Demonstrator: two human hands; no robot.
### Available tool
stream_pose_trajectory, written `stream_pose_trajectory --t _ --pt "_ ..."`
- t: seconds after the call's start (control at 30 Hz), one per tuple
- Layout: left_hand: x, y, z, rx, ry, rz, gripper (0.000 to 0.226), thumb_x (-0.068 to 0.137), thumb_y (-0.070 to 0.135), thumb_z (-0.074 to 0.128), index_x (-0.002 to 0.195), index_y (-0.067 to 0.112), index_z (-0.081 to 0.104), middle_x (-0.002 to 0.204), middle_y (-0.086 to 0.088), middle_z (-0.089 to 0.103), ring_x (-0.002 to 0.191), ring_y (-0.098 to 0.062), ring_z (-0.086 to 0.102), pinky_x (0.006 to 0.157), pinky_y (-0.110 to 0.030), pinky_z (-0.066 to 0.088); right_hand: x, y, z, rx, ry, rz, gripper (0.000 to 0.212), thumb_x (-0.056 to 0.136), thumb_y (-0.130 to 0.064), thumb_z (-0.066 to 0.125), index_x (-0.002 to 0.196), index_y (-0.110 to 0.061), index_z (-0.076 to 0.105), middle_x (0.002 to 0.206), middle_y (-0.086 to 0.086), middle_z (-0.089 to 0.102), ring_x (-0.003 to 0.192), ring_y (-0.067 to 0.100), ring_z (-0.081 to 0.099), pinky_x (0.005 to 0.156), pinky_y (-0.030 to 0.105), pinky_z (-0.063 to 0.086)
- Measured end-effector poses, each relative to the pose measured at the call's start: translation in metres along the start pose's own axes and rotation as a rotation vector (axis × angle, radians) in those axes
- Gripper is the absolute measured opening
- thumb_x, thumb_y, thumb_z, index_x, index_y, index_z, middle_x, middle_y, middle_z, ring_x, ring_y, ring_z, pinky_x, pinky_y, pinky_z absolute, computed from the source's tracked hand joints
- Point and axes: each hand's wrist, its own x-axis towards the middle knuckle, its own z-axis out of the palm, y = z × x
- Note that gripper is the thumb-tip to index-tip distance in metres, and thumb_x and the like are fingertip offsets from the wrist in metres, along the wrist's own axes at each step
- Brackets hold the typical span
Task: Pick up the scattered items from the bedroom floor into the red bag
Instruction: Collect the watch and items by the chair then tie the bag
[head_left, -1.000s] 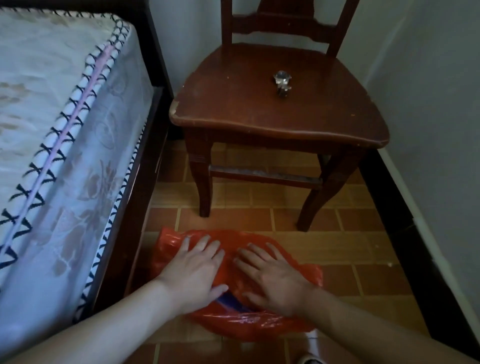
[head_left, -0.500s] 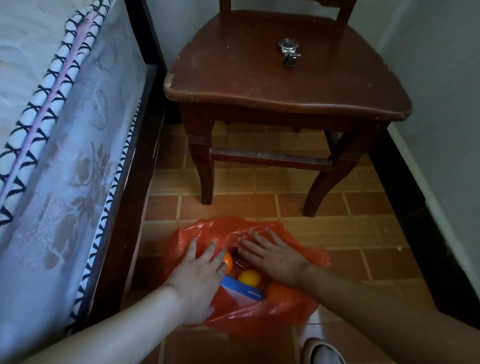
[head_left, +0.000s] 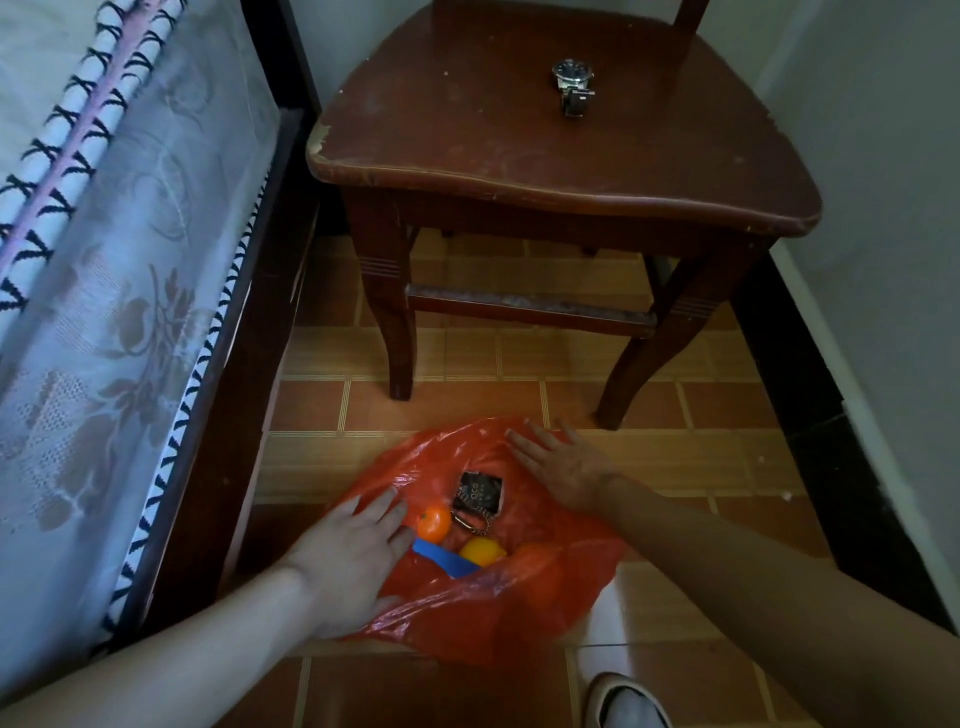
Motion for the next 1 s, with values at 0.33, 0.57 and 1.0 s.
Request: stream_pose_trajectory --t 0.33,0.57,1.0 --pt "0.004 -0.016 0.005 -0.058 0.130 -0.014 0.077 0.100 0.071 0.016 0.163 0.032 -0.002 0.172 -0.005 0.002 0.158 -0.026 -0.007 0.127 -0.045 -0.008 -0.045 -0.012 -0.002 0.481 0.296 -0.013 0.083 0.101 -0.068 0.034 0.165 -0.032 -0.006 0.172 -0.007 -0.015 0.159 0.018 -0.013 0.127 0.049 -0.003" --pt "0.008 0.004 0.003 -0.056 0.330 0.084 0.085 0.094 0.079 0.020 0.163 0.033 0.004 0.170 -0.003 -0.009 0.155 -0.028 -0.018 0.125 -0.057 -0.008 -0.093 -0.037 0.005 0.475 0.213 -0.004 0.126 0.075 -0.092 0.048 0.161 -0.032 -0.022 0.168 -0.007 -0.030 0.153 0.018 -0.032 0.121 0.048 -0.017" --pt "0.001 -0.013 0.015 -0.040 0.057 -0.033 0.090 0.091 0.083 0.020 0.162 0.035 -0.006 0.171 0.001 -0.013 0.154 -0.023 -0.025 0.124 -0.055 -0.014 -0.103 -0.026 0.069 0.313 0.204 -0.031 0.092 0.097 -0.078 0.026 0.165 -0.024 -0.004 0.173 0.000 -0.009 0.159 0.024 -0.015 0.120 0.046 -0.025"
